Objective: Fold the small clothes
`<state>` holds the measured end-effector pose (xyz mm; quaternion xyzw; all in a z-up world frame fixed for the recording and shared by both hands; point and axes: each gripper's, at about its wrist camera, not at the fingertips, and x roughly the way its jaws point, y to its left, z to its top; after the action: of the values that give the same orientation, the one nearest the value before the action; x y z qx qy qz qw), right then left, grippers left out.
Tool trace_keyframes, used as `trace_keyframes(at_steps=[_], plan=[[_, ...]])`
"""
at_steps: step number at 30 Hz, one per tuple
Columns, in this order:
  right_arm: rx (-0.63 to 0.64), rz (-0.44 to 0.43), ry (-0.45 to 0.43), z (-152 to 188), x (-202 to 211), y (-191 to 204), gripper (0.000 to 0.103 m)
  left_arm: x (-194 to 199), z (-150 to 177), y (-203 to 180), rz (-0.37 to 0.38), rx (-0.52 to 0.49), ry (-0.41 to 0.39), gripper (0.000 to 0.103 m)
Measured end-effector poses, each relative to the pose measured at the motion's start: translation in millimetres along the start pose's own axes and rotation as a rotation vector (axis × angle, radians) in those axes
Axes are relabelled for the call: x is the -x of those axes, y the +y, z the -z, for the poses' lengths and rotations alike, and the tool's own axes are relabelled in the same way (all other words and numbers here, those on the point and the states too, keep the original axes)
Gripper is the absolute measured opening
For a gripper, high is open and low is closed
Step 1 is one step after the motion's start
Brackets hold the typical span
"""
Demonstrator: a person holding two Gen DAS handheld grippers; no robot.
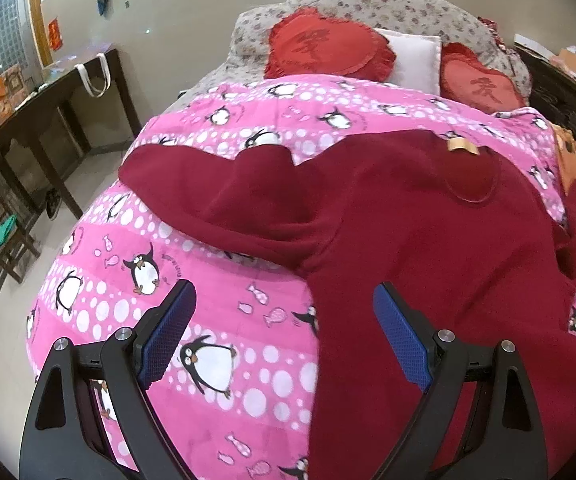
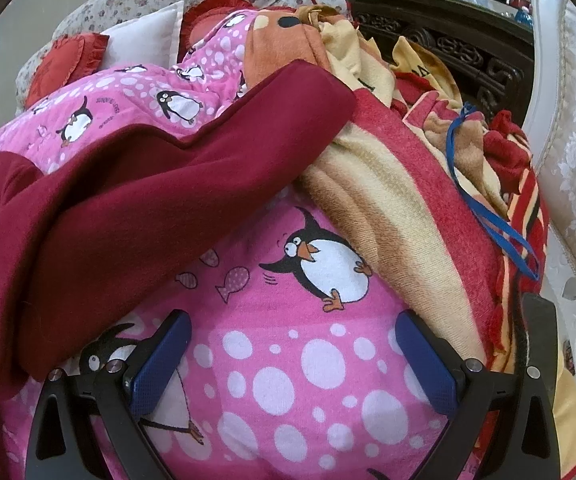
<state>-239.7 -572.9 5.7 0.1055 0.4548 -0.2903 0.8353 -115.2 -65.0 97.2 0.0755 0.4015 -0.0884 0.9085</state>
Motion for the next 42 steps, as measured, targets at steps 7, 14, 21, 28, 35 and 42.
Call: trace_keyframes(at_steps=[7,14,21,28,35,42], plan=[[0.091,0.026,0.022,18,70,18,0.097,22,6,-10,0.026,-0.016,-0.004,0.09],[0.189,-0.149,-0.042,50,178,57,0.097,40,10,-25,0.048,-0.041,-0.017,0.09],[0.216,-0.28,-0.096,55,251,98,0.097,66,7,-36,0.094,-0.064,-0.046,0.09],[0.242,-0.348,-0.096,47,282,141,0.097,83,-2,-40,0.114,-0.072,-0.069,0.09],[0.162,-0.489,-0.068,24,301,159,0.097,91,-12,-38,0.118,-0.07,-0.079,0.09],[0.182,-0.488,-0.064,3,317,176,0.097,88,-21,-32,0.144,-0.034,-0.07,0.09]])
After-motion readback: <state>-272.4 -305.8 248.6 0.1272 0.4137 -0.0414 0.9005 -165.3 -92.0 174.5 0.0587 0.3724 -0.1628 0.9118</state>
